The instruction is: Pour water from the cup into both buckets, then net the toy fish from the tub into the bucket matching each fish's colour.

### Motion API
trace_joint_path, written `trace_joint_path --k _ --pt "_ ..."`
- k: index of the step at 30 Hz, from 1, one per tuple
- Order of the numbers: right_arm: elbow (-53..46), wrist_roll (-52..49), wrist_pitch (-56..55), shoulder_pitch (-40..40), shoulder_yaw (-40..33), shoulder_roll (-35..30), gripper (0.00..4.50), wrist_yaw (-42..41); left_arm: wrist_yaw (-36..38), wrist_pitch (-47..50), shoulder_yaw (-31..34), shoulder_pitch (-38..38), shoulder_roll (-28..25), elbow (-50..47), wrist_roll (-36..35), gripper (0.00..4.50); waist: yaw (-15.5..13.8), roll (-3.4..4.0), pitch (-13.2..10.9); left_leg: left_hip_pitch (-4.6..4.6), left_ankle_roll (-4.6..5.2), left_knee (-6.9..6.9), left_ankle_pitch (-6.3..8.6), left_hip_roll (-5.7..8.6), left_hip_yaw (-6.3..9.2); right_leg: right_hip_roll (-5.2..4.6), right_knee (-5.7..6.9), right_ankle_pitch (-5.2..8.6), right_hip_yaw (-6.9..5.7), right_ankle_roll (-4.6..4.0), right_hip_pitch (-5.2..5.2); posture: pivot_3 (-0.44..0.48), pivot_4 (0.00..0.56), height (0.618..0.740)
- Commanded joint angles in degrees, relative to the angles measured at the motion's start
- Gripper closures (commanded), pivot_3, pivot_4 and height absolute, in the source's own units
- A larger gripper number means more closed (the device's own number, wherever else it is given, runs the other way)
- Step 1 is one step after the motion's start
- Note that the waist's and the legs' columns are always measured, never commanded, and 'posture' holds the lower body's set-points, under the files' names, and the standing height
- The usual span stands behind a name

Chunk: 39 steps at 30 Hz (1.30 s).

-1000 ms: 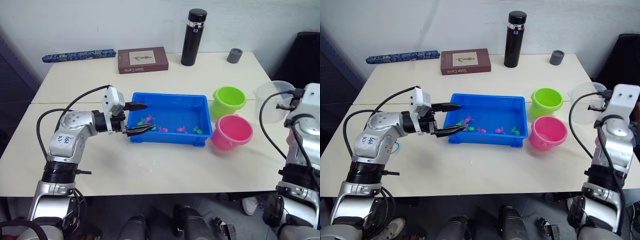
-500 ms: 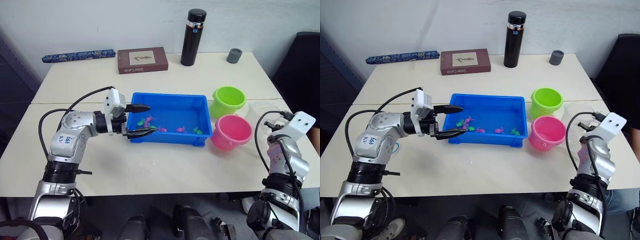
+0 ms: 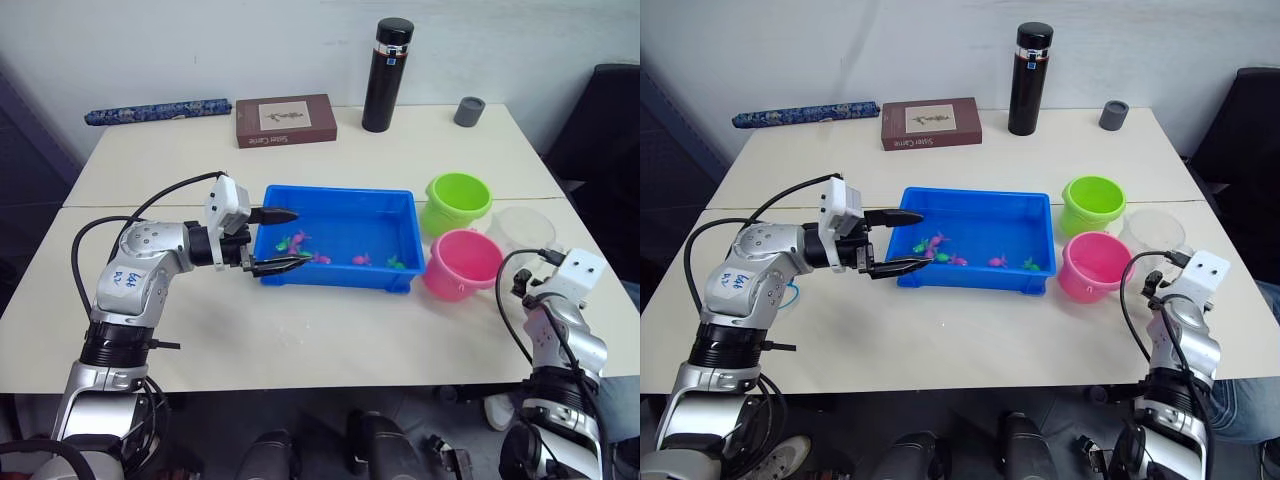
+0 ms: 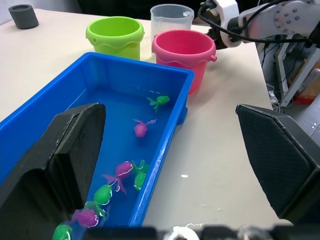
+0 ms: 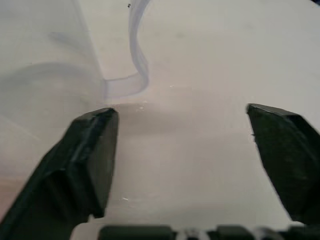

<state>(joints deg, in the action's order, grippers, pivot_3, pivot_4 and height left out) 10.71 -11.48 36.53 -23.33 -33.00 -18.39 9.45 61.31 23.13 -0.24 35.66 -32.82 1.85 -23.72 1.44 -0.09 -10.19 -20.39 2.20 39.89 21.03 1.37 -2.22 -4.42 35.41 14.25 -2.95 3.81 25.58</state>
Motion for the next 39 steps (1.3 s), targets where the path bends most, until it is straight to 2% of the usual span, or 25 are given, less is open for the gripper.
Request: trace_joint_path --k 1,5,10,14,19,21,24,26,33,39 --pt "-10.3 -1.5 5.5 3.7 -0.8 -1.6 0.07 -0.5 0.1 -1.0 0.1 0.8 0.0 -0.8 -0.1 0.0 0.0 0.0 0.0 0.01 0.0 -0.05 0.0 0.0 0.01 0.0 -0.01 0.0 0.0 0.0 0.0 0.0 0.15 0.74" --pt "-20.2 -4.1 13.2 8.6 -0.8 -2.5 0.07 -3.2 0.3 -1.7 -0.1 0.9 0.1 0.2 0.2 0.0 -0.2 0.0 0.0 0.01 0.0 -0.08 0.0 0.0 0.02 0.0 -0.02 0.0 0.0 -0.01 0.0 0.0 0.15 0.74" --pt "-32.1 -10.9 21.6 14.8 -2.6 -7.3 0.07 -12.0 -0.9 -1.3 0.4 0.7 0.2 1.5 0.4 0.0 -0.7 0.0 0.0 0.02 0.04 -0.16 0.01 0.0 0.02 0.0 -0.08 0.0 0.01 -0.01 0.0 0.0 0.15 0.74" --pt "-37.0 -22.0 23.2 18.5 -7.9 -18.1 0.07 -28.7 -4.6 -0.9 3.0 -0.5 0.1 2.9 0.4 0.0 -1.3 0.01 0.0 0.04 0.12 -0.16 0.03 0.02 -0.01 0.02 -0.13 0.0 0.03 0.0 -0.02 0.0 0.15 0.74" --pt "-39.0 -28.3 19.5 20.6 -6.9 -27.4 0.07 -43.6 -8.9 -0.3 5.3 -1.6 -0.2 2.7 0.6 0.0 -1.5 -0.05 0.0 0.07 0.15 -0.17 0.04 0.0 0.03 0.03 -0.35 0.0 -0.02 0.01 -0.1 0.0 0.15 0.74" --pt "-39.2 -30.7 18.4 19.7 -5.8 -28.9 0.07 -47.3 -10.9 0.7 5.9 -2.0 -0.4 2.2 0.8 0.0 -1.5 -0.06 0.0 0.09 0.17 -0.17 0.04 0.01 0.0 0.03 -0.37 -0.02 0.01 0.03 -0.12 0.0 0.15 0.74" --pt "-41.1 -38.6 20.4 17.5 -2.5 -29.0 0.07 -51.8 -15.5 3.5 6.8 -2.8 -0.7 1.7 1.9 0.0 -1.5 -0.09 0.0 0.1 0.16 -0.17 0.04 0.0 0.03 0.03 -0.38 -0.02 -0.01 0.03 -0.12 0.0 0.15 0.74" --pt "-43.0 -41.7 20.6 14.9 4.1 -27.8 0.07 -53.5 -19.6 7.4 7.1 -4.0 -1.7 1.4 3.5 0.0 -1.4 -0.12 -0.1 0.1 0.15 -0.17 0.04 0.0 0.03 0.01 -0.39 -0.02 -0.01 0.03 -0.12 0.0 0.15 0.74" --pt "-42.0 -32.2 9.9 13.9 19.1 -27.5 0.07 -57.3 -30.0 16.5 12.1 -4.0 -2.9 4.1 4.6 0.0 -2.1 -0.22 -0.1 0.04 0.11 -0.16 0.04 0.02 0.09 -0.03 -0.39 -0.03 -0.06 0.06 -0.1 0.0 0.15 0.74" --pt "-41.5 -31.0 7.2 12.0 24.0 -27.9 0.07 -60.6 -33.3 18.4 14.9 -7.0 -5.2 5.1 5.7 0.0 -2.7 -0.23 -0.1 0.01 0.1 -0.16 0.07 0.05 0.08 -0.04 -0.45 -0.06 -0.08 0.11 -0.1 0.0 0.15 0.74"
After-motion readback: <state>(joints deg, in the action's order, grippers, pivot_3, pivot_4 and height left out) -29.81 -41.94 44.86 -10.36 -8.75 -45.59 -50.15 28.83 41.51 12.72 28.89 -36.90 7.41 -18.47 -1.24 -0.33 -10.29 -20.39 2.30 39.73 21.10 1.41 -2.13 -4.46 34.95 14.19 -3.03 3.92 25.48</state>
